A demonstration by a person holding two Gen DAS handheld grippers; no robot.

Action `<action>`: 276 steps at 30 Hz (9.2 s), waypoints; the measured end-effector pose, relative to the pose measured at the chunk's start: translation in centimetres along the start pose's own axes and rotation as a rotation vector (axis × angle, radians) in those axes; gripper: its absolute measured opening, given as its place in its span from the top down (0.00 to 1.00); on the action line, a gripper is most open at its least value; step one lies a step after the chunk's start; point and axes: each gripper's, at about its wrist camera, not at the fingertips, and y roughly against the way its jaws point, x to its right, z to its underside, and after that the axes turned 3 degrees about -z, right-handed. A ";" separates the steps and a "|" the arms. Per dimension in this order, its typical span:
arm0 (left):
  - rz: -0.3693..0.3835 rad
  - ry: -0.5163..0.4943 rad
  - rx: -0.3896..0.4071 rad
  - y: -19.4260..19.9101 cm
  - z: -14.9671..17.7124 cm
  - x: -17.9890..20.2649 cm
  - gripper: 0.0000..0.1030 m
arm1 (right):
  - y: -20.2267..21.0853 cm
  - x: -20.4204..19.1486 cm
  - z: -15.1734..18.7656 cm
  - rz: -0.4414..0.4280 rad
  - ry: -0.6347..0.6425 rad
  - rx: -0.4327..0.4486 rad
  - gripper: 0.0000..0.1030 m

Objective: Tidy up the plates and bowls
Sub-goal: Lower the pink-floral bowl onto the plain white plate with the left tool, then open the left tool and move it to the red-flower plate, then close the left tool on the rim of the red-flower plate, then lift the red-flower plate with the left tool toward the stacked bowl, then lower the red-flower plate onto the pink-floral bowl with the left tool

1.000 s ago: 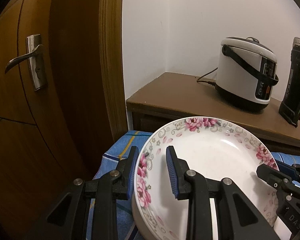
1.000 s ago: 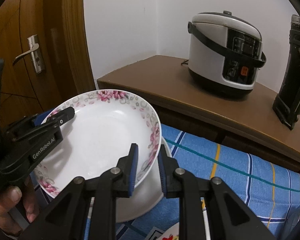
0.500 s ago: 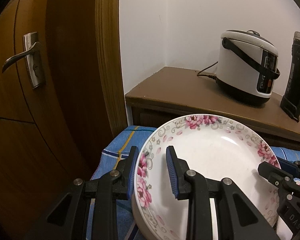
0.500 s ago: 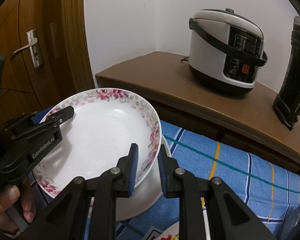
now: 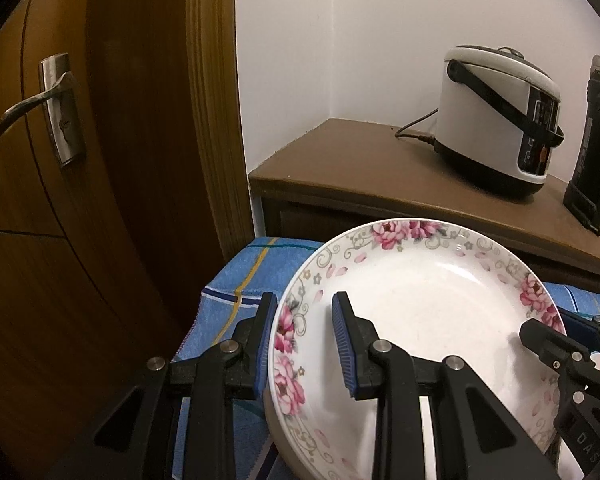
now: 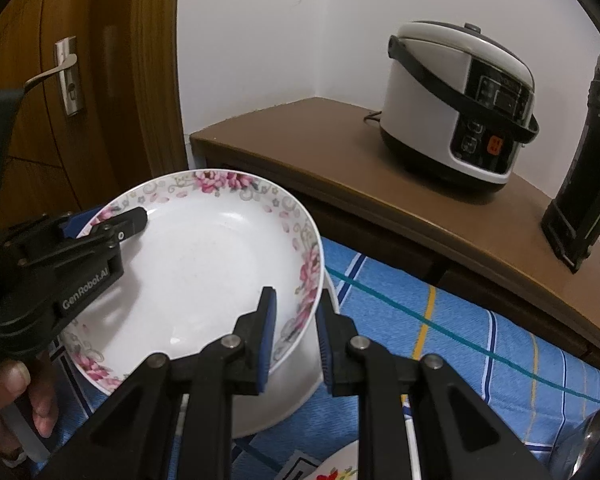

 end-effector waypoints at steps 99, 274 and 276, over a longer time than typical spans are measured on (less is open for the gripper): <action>-0.037 -0.127 -0.063 -1.2 1.5 1.7 0.69 | -1.8 -1.6 -0.3 0.123 0.157 -0.101 0.75; 0.093 0.105 0.154 4.4 -0.8 0.2 0.65 | 2.7 2.5 -1.0 -0.042 -0.155 0.182 0.73; 0.092 0.108 0.145 4.2 -0.7 0.1 0.65 | 2.5 2.5 -1.1 -0.046 -0.154 0.181 0.73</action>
